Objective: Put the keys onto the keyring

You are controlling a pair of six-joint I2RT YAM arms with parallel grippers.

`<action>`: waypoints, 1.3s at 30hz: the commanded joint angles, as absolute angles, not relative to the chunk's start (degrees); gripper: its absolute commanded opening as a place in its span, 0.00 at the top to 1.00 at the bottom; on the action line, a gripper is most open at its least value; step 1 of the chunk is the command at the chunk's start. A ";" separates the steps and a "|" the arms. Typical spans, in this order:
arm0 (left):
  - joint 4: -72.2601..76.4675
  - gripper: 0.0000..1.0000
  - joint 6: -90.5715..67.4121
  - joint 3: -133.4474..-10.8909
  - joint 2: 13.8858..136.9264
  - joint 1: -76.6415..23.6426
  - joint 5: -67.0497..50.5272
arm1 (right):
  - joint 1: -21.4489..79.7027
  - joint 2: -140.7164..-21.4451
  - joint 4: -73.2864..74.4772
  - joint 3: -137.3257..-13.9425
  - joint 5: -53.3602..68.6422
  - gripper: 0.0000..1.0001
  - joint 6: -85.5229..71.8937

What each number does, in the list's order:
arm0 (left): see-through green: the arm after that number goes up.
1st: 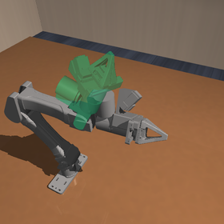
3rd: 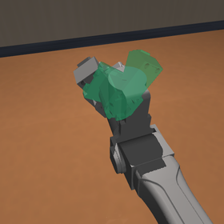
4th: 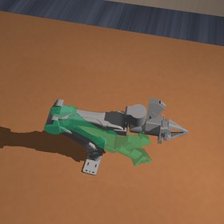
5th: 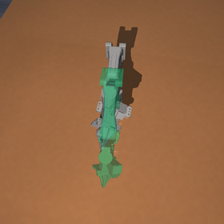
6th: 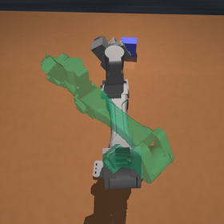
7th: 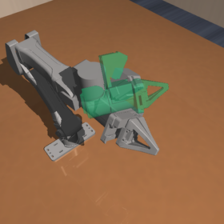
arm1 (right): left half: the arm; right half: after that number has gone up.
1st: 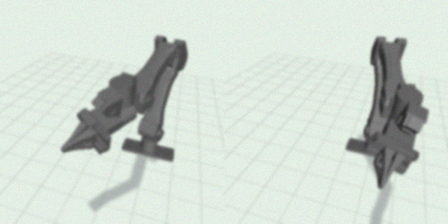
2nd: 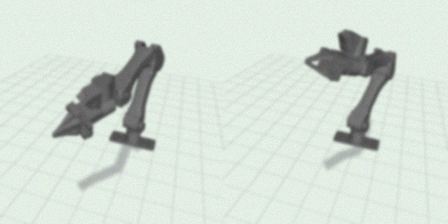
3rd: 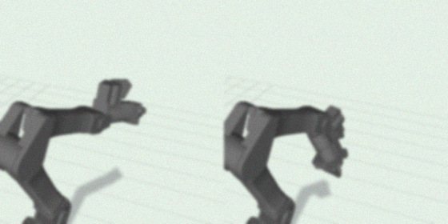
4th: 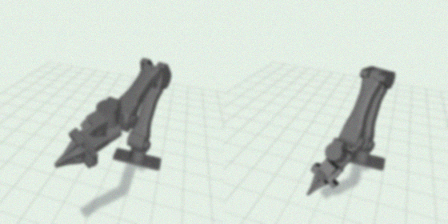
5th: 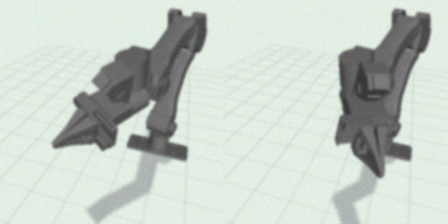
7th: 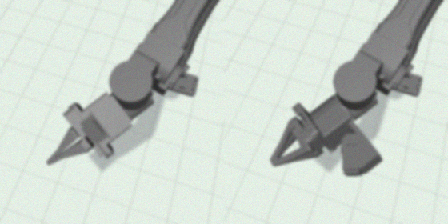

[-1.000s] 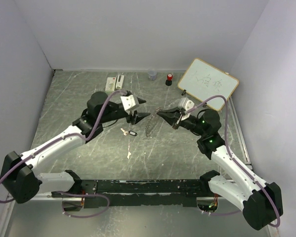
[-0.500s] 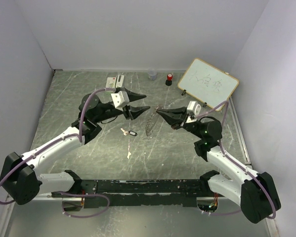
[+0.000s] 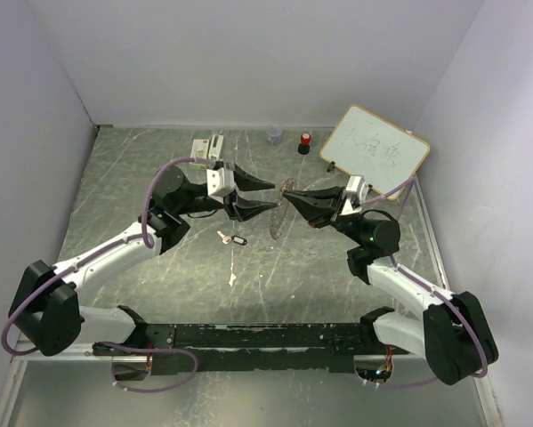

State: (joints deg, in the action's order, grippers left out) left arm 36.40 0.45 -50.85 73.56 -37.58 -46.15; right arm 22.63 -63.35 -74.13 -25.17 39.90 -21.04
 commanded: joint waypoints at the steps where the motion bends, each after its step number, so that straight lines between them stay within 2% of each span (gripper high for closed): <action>1: 46.66 0.45 -4.58 -52.47 76.15 -37.23 -55.20 | 21.68 -64.81 -82.86 -26.20 40.04 1.00 -25.27; 6: 57.91 0.46 -12.09 -50.50 78.91 -37.25 -58.39 | 21.03 -66.86 -86.34 -26.40 40.14 1.00 -28.01; 11: 61.78 0.47 -15.24 -50.65 81.12 -37.33 -60.10 | 20.49 -68.43 -88.88 -27.02 40.85 1.00 -30.03; 16: 58.47 0.49 -14.20 -51.19 81.30 -37.31 -58.83 | 19.84 -69.74 -91.98 -27.21 41.74 1.00 -32.16; 25: 46.14 0.43 -6.89 -49.27 73.93 -37.35 -36.08 | 19.58 -70.03 -92.77 -27.39 44.03 1.00 -33.48; 39: 45.86 0.42 -7.60 -51.44 77.53 -38.30 -41.70 | 19.51 -73.04 -95.52 -29.80 46.51 1.00 -36.17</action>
